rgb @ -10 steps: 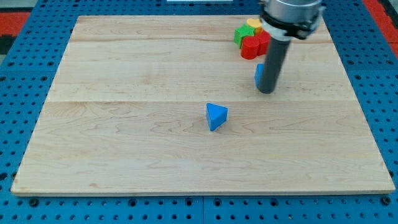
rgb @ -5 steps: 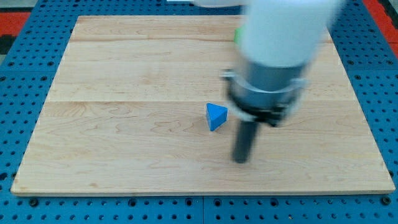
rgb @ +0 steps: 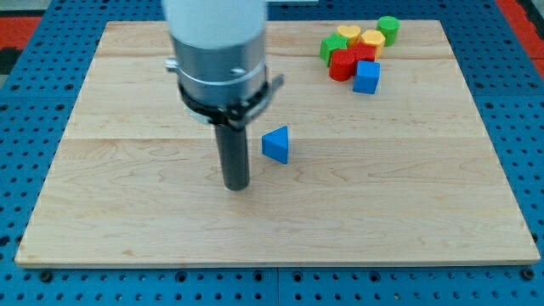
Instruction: Move the blue blocks to the bottom of the red blocks
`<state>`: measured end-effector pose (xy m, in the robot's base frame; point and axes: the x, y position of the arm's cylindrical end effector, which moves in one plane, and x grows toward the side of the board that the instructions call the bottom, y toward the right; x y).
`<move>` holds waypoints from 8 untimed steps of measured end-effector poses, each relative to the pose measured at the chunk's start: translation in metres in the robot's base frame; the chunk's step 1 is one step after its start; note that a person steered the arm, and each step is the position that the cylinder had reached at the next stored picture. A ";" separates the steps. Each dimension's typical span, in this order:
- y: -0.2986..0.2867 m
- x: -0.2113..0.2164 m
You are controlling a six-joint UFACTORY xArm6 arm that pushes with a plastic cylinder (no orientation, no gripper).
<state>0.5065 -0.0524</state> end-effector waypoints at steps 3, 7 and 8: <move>0.048 -0.038; 0.101 -0.130; 0.122 -0.153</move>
